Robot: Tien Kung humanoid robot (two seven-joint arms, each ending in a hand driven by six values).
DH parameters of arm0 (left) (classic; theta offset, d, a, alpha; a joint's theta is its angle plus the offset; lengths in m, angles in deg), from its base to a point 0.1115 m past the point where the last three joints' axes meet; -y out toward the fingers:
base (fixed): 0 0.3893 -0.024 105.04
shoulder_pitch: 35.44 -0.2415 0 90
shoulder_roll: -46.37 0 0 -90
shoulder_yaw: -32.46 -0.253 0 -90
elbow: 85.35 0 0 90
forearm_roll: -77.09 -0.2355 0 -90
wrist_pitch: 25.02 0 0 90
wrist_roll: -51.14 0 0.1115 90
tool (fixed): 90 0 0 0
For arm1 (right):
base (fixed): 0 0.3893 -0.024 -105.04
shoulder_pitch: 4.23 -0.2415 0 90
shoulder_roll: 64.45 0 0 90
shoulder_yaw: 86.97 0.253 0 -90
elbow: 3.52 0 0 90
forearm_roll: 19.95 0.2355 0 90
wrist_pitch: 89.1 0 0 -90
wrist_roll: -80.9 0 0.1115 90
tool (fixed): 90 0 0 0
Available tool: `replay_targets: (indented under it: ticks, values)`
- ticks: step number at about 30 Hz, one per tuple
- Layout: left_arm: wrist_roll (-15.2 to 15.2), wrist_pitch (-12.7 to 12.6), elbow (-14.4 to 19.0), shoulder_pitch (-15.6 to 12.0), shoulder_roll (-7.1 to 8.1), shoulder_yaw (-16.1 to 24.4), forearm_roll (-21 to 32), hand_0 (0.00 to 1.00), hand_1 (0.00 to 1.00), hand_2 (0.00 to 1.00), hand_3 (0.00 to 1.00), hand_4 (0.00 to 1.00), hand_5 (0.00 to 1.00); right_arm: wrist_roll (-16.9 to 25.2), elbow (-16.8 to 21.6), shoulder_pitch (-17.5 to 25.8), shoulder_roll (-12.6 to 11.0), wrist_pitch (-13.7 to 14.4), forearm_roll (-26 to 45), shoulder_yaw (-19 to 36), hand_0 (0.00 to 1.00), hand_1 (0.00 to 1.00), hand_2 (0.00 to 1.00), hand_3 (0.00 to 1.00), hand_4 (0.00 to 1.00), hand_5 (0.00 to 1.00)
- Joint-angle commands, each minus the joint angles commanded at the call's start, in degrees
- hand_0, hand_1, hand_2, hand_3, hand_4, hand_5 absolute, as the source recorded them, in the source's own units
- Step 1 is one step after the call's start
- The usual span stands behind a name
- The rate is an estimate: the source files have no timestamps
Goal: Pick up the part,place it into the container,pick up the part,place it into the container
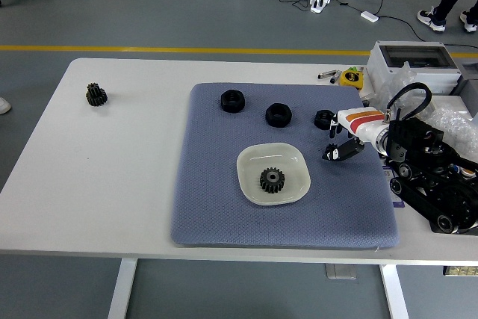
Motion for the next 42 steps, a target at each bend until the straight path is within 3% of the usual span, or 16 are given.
replay_targets:
  ticks: [15,16,21,22,33,34,39,40,42]
  values:
    - [0.04,0.04,0.01,0.16,-0.02,0.15,-0.24,0.670,0.640,0.637,0.591,0.643,0.587,-0.36,-3.20,0.14,1.05,3.30,2.00,-2.45,0.251,0.469,0.615,0.566,0.907,0.452]
    - [0.07,0.04,0.00,0.14,0.00,0.22,-0.30,0.670,0.637,0.637,0.591,0.643,0.589,-0.46,-3.29,0.16,1.04,3.61,2.03,-2.49,0.228,0.438,0.543,0.541,0.867,0.427]
    - [-0.06,0.04,0.02,0.31,0.17,-0.01,0.01,0.670,0.637,0.637,0.591,0.643,0.589,-0.37,-3.70,0.26,1.13,3.85,2.36,-2.88,0.228,0.438,0.543,0.541,0.867,0.427]
    - [-0.09,0.05,0.02,0.35,0.18,-0.04,0.03,0.670,0.638,0.637,0.591,0.643,0.589,-0.28,-3.73,0.31,1.18,3.86,2.49,-3.00,0.214,0.405,0.491,0.529,0.847,0.415]
    - [-0.03,0.18,0.02,0.41,0.14,0.17,-0.31,0.670,0.637,0.638,0.592,0.643,0.589,0.15,-4.35,0.67,1.44,5.03,3.51,-3.76,0.193,0.381,0.461,0.511,0.813,0.413]
    - [0.04,0.16,-0.02,0.32,0.18,0.39,-0.54,0.670,0.635,0.637,0.591,0.643,0.588,0.12,-4.42,0.70,1.53,5.56,3.53,-3.84,0.158,0.313,0.419,0.489,0.759,0.425]
    - [0.01,0.10,-0.09,0.27,0.39,0.56,-0.71,0.670,0.635,0.637,0.591,0.643,0.588,0.01,-4.45,0.74,1.66,6.61,3.07,-4.12,0.158,0.313,0.419,0.489,0.759,0.425]
    - [-0.01,0.11,-0.09,0.28,0.41,0.54,-0.69,0.670,0.635,0.636,0.591,0.643,0.588,-0.01,-4.46,0.76,1.69,6.73,2.99,-4.19,0.089,0.211,0.322,0.438,0.778,0.350]
    - [-0.04,0.12,-0.08,0.32,0.41,0.46,-0.61,0.670,0.635,0.636,0.591,0.643,0.588,-0.03,-4.45,0.83,1.74,6.84,2.84,-4.29,0.089,0.211,0.322,0.438,0.778,0.350]
